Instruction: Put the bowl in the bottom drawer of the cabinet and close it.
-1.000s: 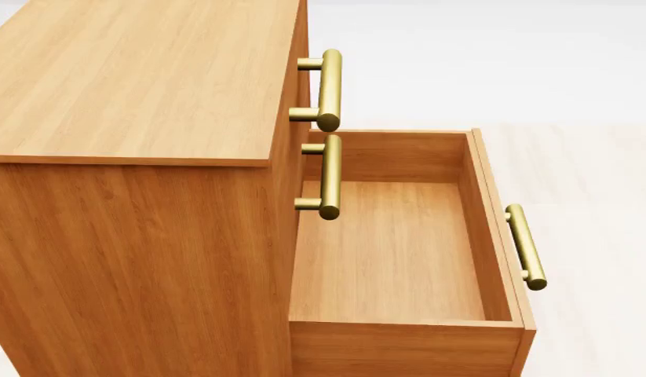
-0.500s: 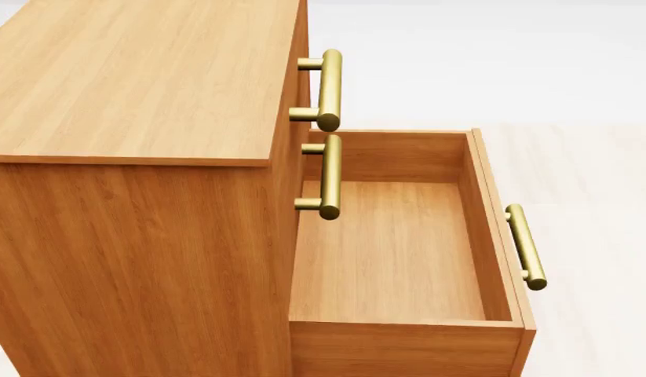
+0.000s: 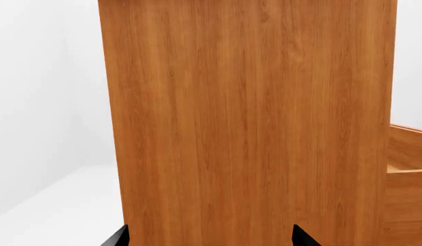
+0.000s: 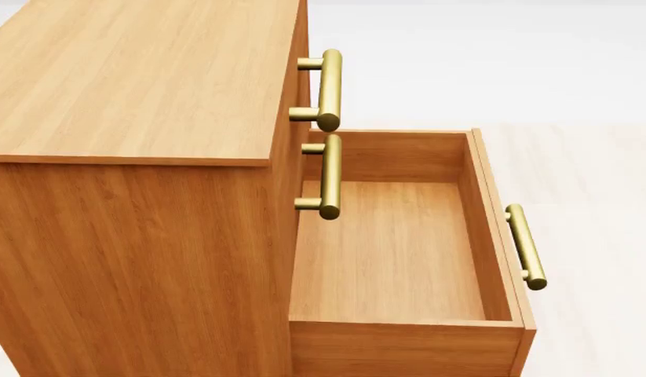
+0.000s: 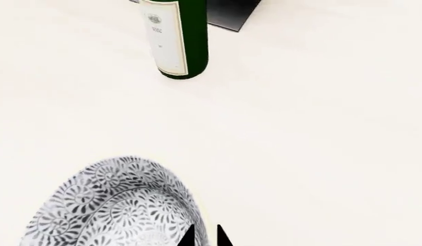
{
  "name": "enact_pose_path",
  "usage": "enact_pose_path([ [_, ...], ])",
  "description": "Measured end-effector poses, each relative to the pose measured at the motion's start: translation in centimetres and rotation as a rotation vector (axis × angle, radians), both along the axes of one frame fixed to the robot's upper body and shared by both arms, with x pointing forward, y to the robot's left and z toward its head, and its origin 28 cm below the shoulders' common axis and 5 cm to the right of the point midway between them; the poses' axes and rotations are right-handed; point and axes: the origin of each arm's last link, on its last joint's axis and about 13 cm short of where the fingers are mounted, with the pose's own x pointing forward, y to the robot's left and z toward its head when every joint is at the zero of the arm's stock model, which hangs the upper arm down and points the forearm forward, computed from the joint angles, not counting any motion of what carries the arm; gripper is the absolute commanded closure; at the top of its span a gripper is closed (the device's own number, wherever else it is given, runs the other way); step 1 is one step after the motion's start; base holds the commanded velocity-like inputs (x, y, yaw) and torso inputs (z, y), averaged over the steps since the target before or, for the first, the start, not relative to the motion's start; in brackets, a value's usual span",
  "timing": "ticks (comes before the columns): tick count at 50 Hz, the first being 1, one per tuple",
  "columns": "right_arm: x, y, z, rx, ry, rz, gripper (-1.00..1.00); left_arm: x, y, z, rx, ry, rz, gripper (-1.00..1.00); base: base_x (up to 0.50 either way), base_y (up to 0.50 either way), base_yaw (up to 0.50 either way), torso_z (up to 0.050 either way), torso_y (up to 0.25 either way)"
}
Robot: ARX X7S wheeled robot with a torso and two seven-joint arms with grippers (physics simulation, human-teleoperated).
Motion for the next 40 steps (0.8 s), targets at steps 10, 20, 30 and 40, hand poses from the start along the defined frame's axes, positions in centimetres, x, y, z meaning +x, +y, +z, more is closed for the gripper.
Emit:
enact_pose_path([
  [10, 0.4, 1.0, 1.2, -0.047, -0.071, 0.081, 1.00, 0.0, 0.0, -0.1, -0.001, 0.000, 0.000, -1.00, 0.00, 0.00, 0.00, 0.000, 0.000],
  [20, 0.8, 1.9, 3.3, -0.133, -0.130, 0.149, 1.00, 0.1, 0.0, -0.2, -0.003, 0.000, -0.001, -1.00, 0.00, 0.00, 0.00, 0.000, 0.000],
  [30, 1.1, 2.4, 5.8, -0.210, -0.178, 0.198, 1.00, 0.1, 0.1, -0.2, -0.004, -0.001, -0.001, -1.00, 0.00, 0.00, 0.00, 0.000, 0.000],
  [40, 1.8, 2.8, 8.3, -0.275, -0.210, 0.234, 1.00, 0.1, 0.1, -0.1, -0.005, -0.002, -0.002, -1.00, 0.00, 0.00, 0.00, 0.000, 0.000],
])
